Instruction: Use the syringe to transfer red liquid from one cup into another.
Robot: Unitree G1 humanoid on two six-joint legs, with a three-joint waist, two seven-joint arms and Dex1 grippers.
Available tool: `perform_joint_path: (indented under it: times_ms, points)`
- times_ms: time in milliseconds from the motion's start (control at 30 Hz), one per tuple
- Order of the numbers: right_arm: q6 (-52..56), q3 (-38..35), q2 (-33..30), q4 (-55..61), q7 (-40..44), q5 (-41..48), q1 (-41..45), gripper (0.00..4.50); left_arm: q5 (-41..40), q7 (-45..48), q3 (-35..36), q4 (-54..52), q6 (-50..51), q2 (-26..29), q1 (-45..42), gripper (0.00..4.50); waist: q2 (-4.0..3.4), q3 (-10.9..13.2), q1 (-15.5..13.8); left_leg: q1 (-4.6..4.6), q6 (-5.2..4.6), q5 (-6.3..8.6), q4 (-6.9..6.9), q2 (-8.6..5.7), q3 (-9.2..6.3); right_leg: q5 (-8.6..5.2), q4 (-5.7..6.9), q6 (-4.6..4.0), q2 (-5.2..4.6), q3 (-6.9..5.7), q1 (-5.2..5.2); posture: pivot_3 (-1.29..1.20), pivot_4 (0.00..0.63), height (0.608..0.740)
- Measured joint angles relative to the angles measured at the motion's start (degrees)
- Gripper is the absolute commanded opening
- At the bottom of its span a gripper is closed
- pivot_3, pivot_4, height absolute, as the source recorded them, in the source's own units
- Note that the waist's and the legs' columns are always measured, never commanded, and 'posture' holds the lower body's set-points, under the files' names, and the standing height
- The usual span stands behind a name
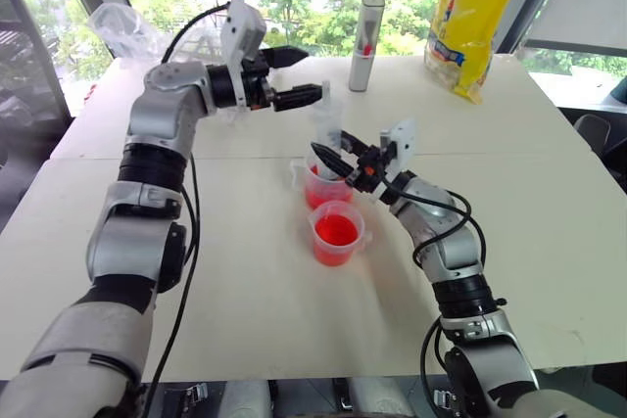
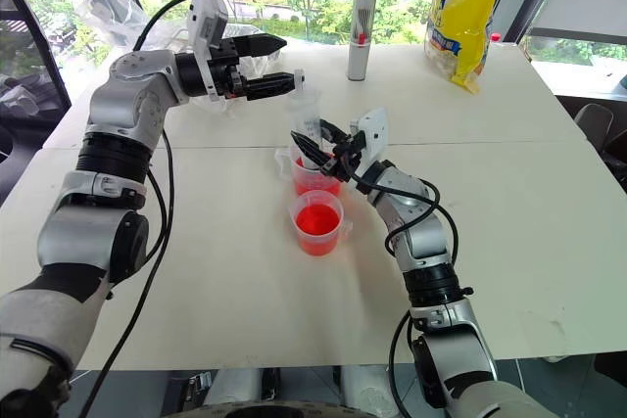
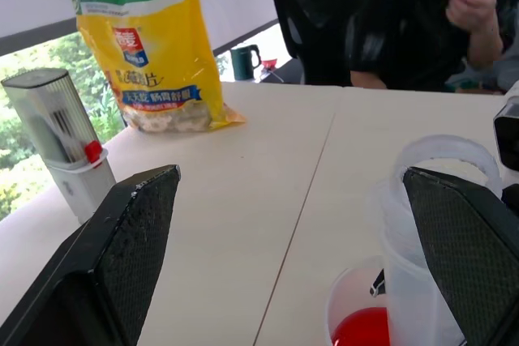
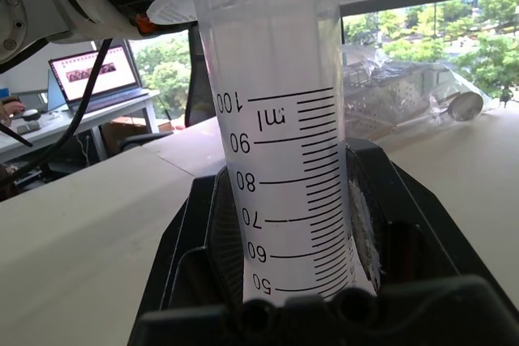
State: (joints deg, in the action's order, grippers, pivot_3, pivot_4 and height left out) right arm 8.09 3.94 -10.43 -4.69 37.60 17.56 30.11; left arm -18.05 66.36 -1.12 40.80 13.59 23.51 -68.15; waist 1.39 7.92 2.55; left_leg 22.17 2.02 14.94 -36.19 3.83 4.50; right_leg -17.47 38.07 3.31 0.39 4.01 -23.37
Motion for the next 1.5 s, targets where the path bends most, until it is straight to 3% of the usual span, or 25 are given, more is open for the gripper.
perform_joint_path:
  times_ms: [367, 467, 700, 1500]
  points:
    - [-0.10, 0.36, -1.27, -0.06, 2.42, -0.78, 0.11, 1.40, -0.97, 7.02, 0.22, 0.93, 3.21, -0.16, -0.27, 4.50, 0.00, 0.00, 0.02, -0.01, 0.00, 0.00, 0.00, 0.00, -0.01, 0.00, 0.00, 0.00, 0.02, -0.02, 0.01, 0.00, 0.150, 0.740]
    - [0.45, 0.40, -1.52, -0.16, 2.66, -0.99, 0.16, 1.40, -0.92, 8.07, 0.15, 1.49, 3.56, -0.47, -0.26, 3.62, -0.01, 0.00, 0.02, 0.00, 0.00, 0.00, 0.00, 0.00, -0.01, 0.00, 0.00, 0.00, 0.02, -0.02, 0.00, 0.00, 0.150, 0.740]
    - [2.65, 0.39, -2.04, -0.26, 2.75, -1.10, 1.57, 1.40, -0.93, 10.75, 0.07, 1.31, 3.87, -1.34, -0.26, 0.15, -0.01, 0.00, 0.08, 0.00, 0.00, 0.00, 0.00, 0.00, -0.01, 0.00, 0.01, 0.00, 0.02, -0.02, -0.01, 0.00, 0.150, 0.740]
    - [6.45, 0.38, -2.45, -0.27, 2.69, -1.66, 2.77, 1.40, -0.72, 8.43, 0.26, 2.54, 3.90, -1.60, -0.28, 0.06, -0.01, 0.00, 0.07, 0.00, 0.00, 0.00, 0.00, 0.00, -0.01, 0.00, 0.02, 0.00, 0.02, -0.02, -0.01, 0.00, 0.150, 0.740]
